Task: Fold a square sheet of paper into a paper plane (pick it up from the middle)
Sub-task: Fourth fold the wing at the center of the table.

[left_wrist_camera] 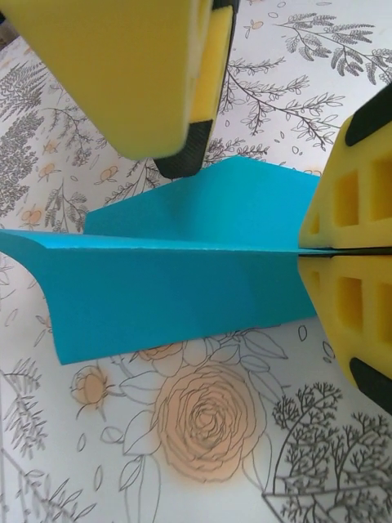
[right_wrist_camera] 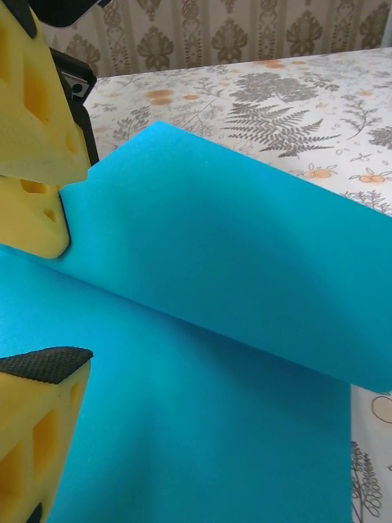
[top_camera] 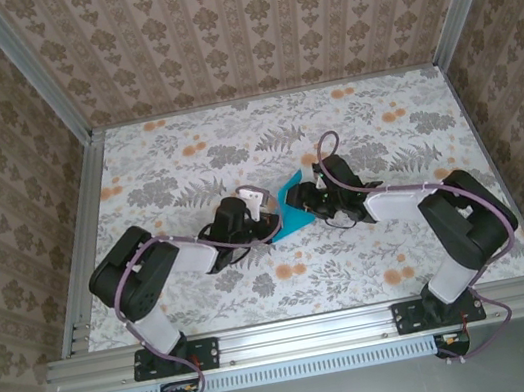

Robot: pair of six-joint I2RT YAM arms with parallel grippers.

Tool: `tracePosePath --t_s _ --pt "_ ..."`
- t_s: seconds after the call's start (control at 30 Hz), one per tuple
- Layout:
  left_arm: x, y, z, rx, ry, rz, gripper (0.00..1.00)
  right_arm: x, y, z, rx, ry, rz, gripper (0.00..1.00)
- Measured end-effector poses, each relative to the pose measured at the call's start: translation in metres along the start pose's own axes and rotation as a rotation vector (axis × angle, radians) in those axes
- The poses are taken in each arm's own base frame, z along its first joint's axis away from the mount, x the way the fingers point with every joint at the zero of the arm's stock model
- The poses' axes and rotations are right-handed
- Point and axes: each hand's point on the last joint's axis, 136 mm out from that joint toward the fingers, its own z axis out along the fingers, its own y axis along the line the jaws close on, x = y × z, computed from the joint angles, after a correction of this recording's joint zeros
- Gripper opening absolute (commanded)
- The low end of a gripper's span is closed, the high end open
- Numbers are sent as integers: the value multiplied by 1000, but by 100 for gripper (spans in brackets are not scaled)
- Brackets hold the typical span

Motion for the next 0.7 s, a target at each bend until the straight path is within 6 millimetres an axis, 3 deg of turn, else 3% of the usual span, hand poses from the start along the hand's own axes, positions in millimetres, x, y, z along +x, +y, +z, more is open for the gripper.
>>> tracePosePath --t_s 0.37,0.7 --pt "11 -1 8 3 53 -79 8 7 -18 10 39 47 6 60" --pt "12 0 12 -6 81 -122 8 2 -14 13 28 50 -1 62"
